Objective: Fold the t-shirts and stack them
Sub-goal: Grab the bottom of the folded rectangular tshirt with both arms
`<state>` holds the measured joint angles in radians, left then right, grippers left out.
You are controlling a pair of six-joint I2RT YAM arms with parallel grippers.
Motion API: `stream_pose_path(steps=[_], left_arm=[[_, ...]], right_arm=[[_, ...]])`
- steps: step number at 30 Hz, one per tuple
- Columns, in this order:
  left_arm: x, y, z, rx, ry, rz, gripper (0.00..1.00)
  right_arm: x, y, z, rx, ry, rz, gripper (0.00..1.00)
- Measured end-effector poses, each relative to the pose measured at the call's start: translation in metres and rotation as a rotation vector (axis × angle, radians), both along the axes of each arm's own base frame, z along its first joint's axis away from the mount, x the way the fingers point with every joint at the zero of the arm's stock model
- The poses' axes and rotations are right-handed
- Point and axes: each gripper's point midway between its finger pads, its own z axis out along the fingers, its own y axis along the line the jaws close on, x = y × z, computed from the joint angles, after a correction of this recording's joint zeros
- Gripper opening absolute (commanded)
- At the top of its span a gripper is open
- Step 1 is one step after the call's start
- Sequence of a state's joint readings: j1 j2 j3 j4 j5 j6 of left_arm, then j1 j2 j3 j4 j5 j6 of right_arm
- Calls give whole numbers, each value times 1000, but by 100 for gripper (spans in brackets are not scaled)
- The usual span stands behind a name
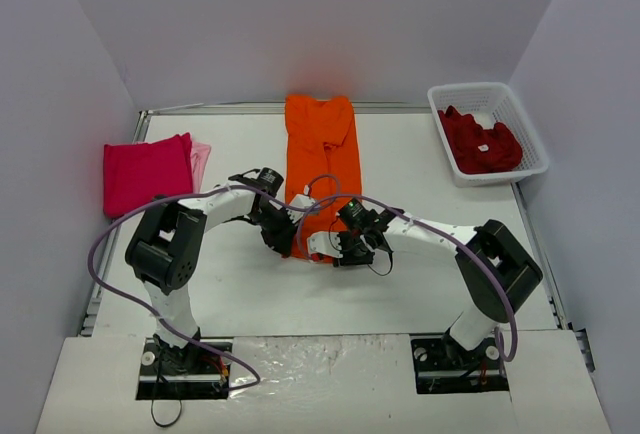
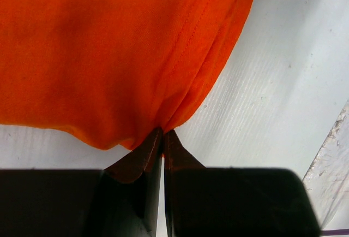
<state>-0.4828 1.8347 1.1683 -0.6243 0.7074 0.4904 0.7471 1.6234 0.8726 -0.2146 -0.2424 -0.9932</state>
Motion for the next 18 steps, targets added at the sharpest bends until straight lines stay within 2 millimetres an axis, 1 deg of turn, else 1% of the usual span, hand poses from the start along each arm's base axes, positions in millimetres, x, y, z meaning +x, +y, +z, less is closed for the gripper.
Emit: stream_pose_path(steps=[1,2,5,6,8,14,18], left_arm=[[0,0,0,0,0,0,2],[0,0,0,0,0,0,2],[0,0,0,0,0,0,2],[0,0,0,0,1,0,2],[0,0,0,0,1,0,2],[-1,0,0,0,4,-3,2],[-2,1,1,-3,3,-3,2]], right_arm=[[0,0,0,-1,-1,-1,29],[0,0,0,-2,-1,-2,23],[0,-1,0,-5,1,-7,11],[-1,-2,-1,-6,3,-9,5],[-1,-2,-1,-8,6,-9,0],[-9,-7,0,0,50,-19,0],[-13,-11,7,17,75,-28,0]])
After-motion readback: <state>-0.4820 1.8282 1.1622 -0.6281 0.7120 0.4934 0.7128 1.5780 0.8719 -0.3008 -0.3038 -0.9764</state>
